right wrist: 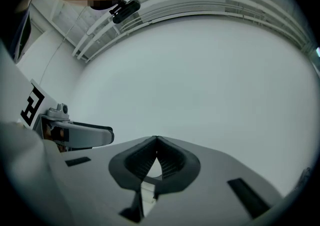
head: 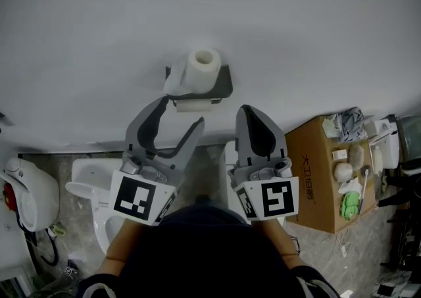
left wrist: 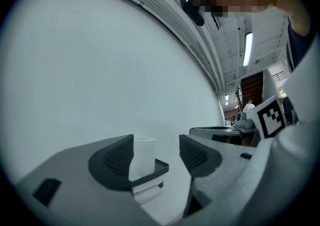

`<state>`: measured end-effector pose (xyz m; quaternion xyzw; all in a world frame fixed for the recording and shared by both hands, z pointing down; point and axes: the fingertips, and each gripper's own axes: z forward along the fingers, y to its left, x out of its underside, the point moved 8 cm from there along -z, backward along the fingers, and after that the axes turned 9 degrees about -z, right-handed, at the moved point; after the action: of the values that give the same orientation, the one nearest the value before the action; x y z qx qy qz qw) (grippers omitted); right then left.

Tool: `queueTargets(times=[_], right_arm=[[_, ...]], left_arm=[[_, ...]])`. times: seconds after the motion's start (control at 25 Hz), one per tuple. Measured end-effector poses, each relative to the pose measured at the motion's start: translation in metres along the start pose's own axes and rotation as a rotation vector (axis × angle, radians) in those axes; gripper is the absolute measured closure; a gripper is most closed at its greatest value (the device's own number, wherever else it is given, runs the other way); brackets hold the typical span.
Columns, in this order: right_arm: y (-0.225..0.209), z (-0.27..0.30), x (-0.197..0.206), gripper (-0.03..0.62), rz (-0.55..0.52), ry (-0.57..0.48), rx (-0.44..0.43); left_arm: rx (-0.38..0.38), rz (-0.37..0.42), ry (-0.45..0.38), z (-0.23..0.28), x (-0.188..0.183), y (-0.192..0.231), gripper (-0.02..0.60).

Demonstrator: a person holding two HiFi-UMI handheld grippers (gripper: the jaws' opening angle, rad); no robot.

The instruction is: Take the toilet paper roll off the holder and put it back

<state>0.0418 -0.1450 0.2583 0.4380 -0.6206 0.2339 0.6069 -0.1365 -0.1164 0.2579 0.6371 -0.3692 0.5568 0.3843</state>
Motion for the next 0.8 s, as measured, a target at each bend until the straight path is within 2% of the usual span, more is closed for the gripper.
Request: queueTargets(times=[0.56, 0.8], right_arm=[[-0.038, 0.055, 0.025, 0.579, 0.037, -0.055, -0.149], [-0.049, 0.064, 0.030, 0.579, 0.047, -0.071, -0.179]], left_arm=[[-0.137, 0.016, 0.022, 0.049, 0.009, 0.010, 0.279], [-0.169, 0.026, 0.012, 0.061, 0.013, 0.006, 0.279]])
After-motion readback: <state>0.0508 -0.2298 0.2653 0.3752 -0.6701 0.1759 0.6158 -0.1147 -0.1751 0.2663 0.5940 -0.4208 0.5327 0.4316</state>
